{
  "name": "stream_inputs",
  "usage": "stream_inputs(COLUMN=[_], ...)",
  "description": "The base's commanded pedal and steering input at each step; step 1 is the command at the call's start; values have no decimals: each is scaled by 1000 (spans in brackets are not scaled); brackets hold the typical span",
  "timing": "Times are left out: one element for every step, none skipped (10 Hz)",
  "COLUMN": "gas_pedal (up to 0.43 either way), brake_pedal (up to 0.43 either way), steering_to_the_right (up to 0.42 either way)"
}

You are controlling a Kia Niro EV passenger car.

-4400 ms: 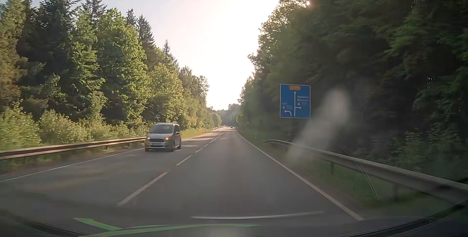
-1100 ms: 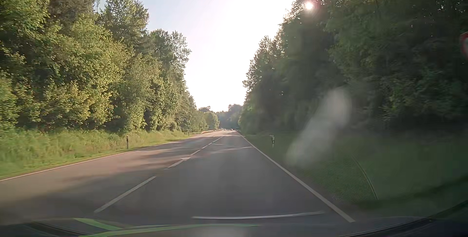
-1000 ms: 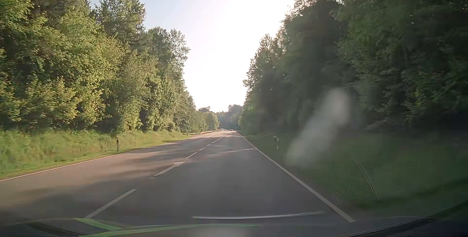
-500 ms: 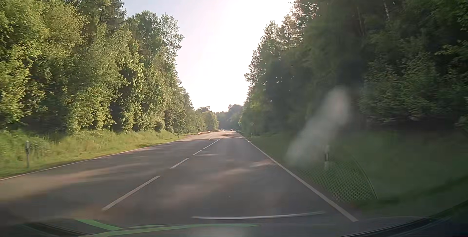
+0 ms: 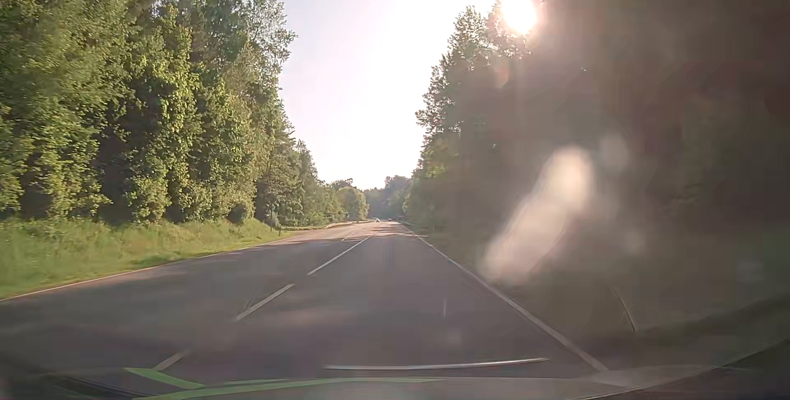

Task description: Follow the waypoints while adhering to traffic rules and regulations

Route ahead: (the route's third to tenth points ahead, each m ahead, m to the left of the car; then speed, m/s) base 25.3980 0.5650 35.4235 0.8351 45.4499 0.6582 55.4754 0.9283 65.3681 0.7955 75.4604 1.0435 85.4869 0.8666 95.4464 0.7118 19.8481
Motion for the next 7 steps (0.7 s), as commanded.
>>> stream_inputs(gas_pedal=[118,118,118,118,118,118,118], brake_pedal=[0,0,0,0,0,0,0], steering_to_the_right=[4,4,4,4,4,4,4])
